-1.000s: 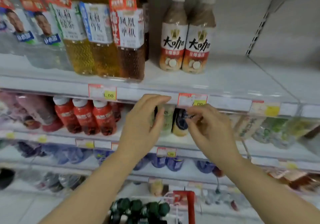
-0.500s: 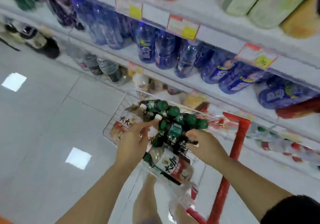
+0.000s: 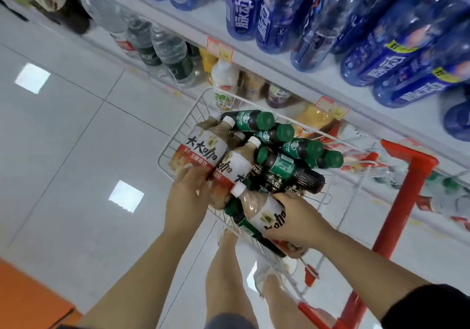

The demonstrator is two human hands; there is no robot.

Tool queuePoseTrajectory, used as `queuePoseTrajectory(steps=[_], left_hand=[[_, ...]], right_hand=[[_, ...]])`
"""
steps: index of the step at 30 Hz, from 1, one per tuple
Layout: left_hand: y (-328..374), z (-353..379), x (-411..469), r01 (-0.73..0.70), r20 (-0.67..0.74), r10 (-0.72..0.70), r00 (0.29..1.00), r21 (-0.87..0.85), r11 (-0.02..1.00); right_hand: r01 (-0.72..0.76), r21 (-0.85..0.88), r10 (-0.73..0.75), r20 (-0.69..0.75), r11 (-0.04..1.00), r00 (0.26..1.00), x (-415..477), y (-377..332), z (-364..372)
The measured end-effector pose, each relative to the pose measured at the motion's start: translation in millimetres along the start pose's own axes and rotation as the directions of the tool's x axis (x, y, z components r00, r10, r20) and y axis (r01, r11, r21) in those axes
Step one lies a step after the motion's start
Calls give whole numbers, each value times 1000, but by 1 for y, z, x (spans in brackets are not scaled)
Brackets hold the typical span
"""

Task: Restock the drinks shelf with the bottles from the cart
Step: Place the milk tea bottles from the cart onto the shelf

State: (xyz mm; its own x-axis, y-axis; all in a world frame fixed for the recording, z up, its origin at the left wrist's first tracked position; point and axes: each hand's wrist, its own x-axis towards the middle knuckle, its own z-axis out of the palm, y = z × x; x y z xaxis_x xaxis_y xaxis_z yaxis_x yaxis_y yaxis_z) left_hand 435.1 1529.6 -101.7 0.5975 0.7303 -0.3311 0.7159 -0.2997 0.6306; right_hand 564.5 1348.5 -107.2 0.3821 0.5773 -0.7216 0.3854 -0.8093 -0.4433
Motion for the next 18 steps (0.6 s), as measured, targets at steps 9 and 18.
queuePoseTrajectory(steps=[9,18], left_hand=[[-1,6,73,138,227,-210,951,296,945],[13,6,80,200,199,-304,932,417,887]], right_hand=[[-79,446,225,-285,891,932,-11,6,-40],[-60,481,240,-324,875,915,-27,5,-65]])
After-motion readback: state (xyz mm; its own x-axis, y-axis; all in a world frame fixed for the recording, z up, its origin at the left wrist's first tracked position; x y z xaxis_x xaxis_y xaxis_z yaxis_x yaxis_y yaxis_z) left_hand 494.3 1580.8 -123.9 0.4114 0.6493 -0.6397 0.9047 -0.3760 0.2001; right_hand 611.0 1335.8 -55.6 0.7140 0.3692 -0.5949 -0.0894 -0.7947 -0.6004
